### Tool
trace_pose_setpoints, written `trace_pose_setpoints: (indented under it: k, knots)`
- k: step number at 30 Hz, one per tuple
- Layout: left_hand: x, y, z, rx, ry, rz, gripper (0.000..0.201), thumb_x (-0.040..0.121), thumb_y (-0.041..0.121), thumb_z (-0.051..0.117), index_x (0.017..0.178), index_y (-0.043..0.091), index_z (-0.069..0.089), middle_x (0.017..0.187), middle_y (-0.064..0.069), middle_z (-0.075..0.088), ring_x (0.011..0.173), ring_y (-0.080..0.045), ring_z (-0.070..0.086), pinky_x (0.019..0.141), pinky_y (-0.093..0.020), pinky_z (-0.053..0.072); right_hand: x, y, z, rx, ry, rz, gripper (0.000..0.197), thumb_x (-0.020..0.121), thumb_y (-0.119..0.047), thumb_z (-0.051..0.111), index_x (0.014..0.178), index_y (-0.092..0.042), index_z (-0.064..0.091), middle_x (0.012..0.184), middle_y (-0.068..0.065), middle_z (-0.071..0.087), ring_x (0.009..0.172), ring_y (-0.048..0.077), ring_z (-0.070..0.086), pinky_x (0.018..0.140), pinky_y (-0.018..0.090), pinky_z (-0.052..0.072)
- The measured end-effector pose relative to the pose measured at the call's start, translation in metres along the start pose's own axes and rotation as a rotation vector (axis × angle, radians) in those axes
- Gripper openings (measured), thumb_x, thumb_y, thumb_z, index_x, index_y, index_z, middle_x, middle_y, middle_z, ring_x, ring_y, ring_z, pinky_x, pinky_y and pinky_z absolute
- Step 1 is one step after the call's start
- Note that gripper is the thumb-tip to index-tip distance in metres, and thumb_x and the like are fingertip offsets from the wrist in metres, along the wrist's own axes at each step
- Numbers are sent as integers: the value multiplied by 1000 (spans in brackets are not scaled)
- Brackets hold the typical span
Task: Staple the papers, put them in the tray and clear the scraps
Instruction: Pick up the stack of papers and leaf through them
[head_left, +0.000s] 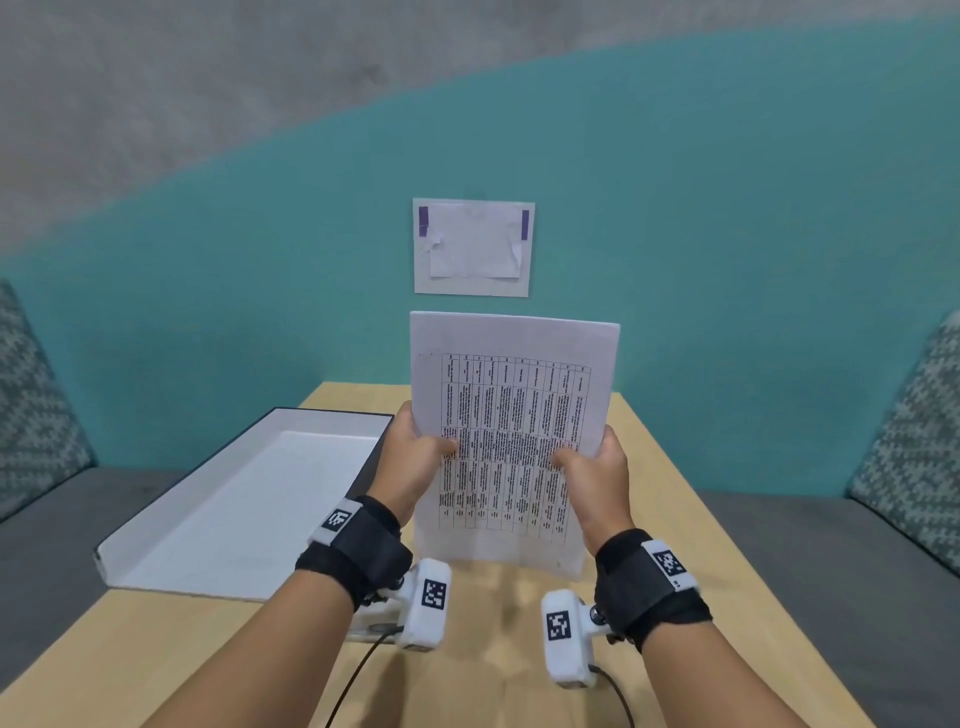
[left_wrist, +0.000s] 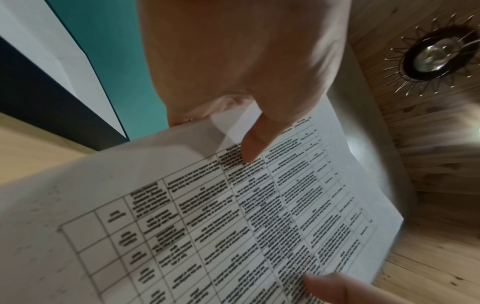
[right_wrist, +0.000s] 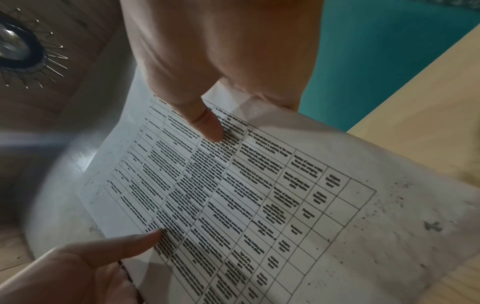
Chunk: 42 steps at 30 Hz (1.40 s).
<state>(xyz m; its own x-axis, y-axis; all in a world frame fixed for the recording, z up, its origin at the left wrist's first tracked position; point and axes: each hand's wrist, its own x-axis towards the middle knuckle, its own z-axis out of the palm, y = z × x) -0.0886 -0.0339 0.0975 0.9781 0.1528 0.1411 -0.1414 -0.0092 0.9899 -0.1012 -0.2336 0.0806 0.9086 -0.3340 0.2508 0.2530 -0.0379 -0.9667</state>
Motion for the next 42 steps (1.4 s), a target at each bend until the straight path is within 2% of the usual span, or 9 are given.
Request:
trace_pose_setpoints:
  k: [13, 17, 19, 21, 26, 28, 32, 35, 42]
  knots:
    - [6, 50, -33, -38, -13, 76, 50, 83, -19, 66, 126, 7, 62, 115, -9, 75, 106, -27, 73, 93, -41, 59, 2, -43, 11, 48, -94, -152, 39, 88, 6, 58, 120, -16, 58, 108, -7, 69, 93, 3, 66, 78, 19, 52]
    - [3, 59, -46, -143, -77, -61, 42, 85, -22, 58, 123, -5, 63, 116, -20, 74, 102, -31, 73, 77, -32, 61, -2, -46, 20, 50, -87, -213, 35, 90, 5, 58, 110, -24, 58, 97, -7, 68, 79, 5, 65, 59, 9, 51]
    - [2, 58, -49, -119, -84, -70, 37, 86, -18, 62, 122, -9, 64, 116, -21, 74, 100, -29, 72, 87, -35, 60, -5, -46, 24, 26, -78, -250, 34, 91, 3, 57, 104, -28, 57, 94, -8, 68, 77, 7, 65, 58, 10, 52]
    - [0, 55, -48, -92, -39, -30, 33, 88, -12, 66, 120, -7, 67, 112, -19, 76, 100, -30, 74, 96, -43, 58, -9, -46, 29, -7, -47, -295, 31, 92, 0, 57, 106, -27, 56, 96, -10, 68, 81, 6, 67, 66, 14, 52]
    - [-6, 39, -27, -50, 161, 104, 27, 90, -2, 69, 116, 6, 70, 110, -11, 77, 102, -31, 74, 88, -43, 60, -19, -35, 42, -32, 93, -304, 20, 95, -5, 54, 111, -17, 53, 93, -17, 63, 73, -12, 60, 60, 0, 42]
    - [-8, 26, -21, -37, 190, 106, 27, 92, 0, 67, 118, 7, 69, 109, -9, 76, 103, -31, 73, 84, -40, 61, -24, -26, 45, -33, 123, -253, 23, 95, -4, 52, 114, -16, 52, 94, -14, 64, 76, -5, 61, 62, 7, 44]
    - [-13, -9, -19, 24, 145, 38, 36, 89, 3, 65, 123, 16, 67, 111, -3, 77, 103, -27, 73, 92, -48, 59, -33, -2, 43, -65, 115, -94, 22, 90, 0, 50, 107, -15, 52, 84, -3, 63, 64, 11, 59, 43, 9, 41]
    - [-15, -23, -21, 68, 117, 15, 38, 90, -1, 62, 124, 16, 62, 111, -5, 75, 105, -30, 72, 92, -49, 58, -35, 13, 40, -76, 94, 18, 23, 87, -2, 50, 105, -17, 52, 88, -3, 65, 70, 18, 61, 51, 24, 44]
    - [-9, -13, -28, 64, 62, 54, 45, 90, -6, 64, 129, 15, 60, 115, -4, 75, 105, -25, 73, 91, -47, 60, -29, 14, 34, -65, 47, -34, 22, 93, -3, 50, 105, -21, 54, 91, -2, 68, 71, 17, 64, 57, 25, 50]
